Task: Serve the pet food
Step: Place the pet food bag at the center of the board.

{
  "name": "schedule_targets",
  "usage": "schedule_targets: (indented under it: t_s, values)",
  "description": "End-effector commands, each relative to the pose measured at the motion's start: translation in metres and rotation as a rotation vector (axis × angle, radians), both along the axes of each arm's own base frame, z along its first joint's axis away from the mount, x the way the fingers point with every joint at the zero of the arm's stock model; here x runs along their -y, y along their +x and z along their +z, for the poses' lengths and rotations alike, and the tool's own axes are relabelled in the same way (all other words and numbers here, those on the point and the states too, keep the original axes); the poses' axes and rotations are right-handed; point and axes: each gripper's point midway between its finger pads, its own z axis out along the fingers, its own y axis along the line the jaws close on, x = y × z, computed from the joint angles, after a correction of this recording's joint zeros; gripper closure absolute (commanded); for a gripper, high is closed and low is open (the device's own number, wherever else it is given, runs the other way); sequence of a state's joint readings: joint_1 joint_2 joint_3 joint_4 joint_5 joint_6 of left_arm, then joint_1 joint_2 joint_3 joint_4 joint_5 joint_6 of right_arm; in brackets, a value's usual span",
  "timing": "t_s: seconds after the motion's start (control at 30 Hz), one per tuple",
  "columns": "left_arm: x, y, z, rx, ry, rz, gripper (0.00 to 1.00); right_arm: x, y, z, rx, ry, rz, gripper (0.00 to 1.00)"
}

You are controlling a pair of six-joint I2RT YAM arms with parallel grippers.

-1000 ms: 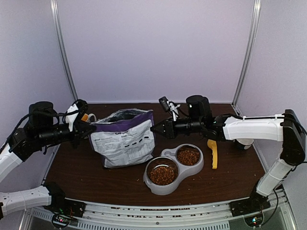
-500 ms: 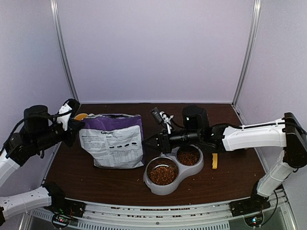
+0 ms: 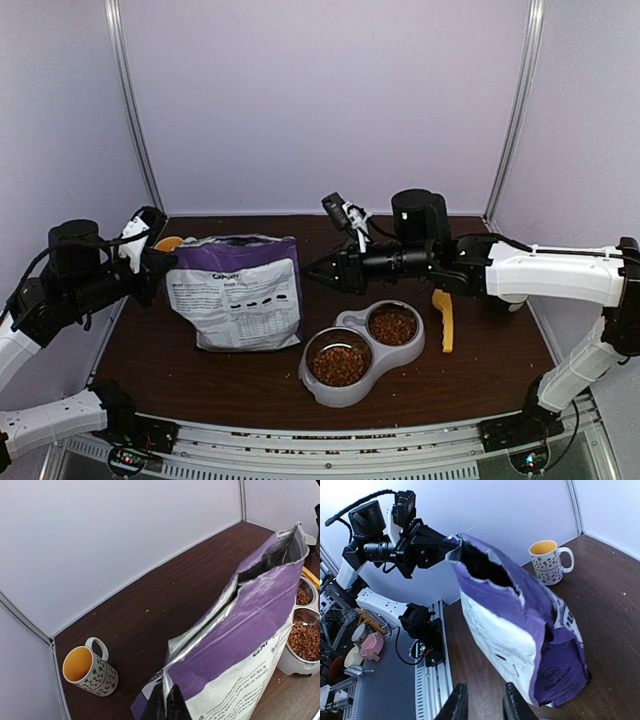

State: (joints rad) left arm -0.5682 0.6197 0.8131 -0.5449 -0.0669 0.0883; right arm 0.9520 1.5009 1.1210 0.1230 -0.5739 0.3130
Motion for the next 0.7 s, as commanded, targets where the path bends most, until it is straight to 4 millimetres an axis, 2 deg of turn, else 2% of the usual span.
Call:
schedule_targets:
  t_s: [0.0,0.2,0.5,0.67]
  values:
    - [0.001,0.007,0.049,0.155,-0.099,0.008,1.0,0.012,0.021,0.014,0.079,-0.046,-0.044,0.77]
    - [0.002,0.006,0.048,0.152,-0.099,0.002,1.0,0.004,0.035,0.023,0.127,-0.076,-0.035,0.66]
    - [0.004,0.005,0.048,0.148,-0.1,-0.01,1.0,-0.015,0.045,0.021,0.169,-0.133,0.025,0.51]
    - [0.004,0.004,0.049,0.147,-0.102,-0.017,1.0,-0.023,0.05,0.021,0.172,-0.14,0.036,0.47]
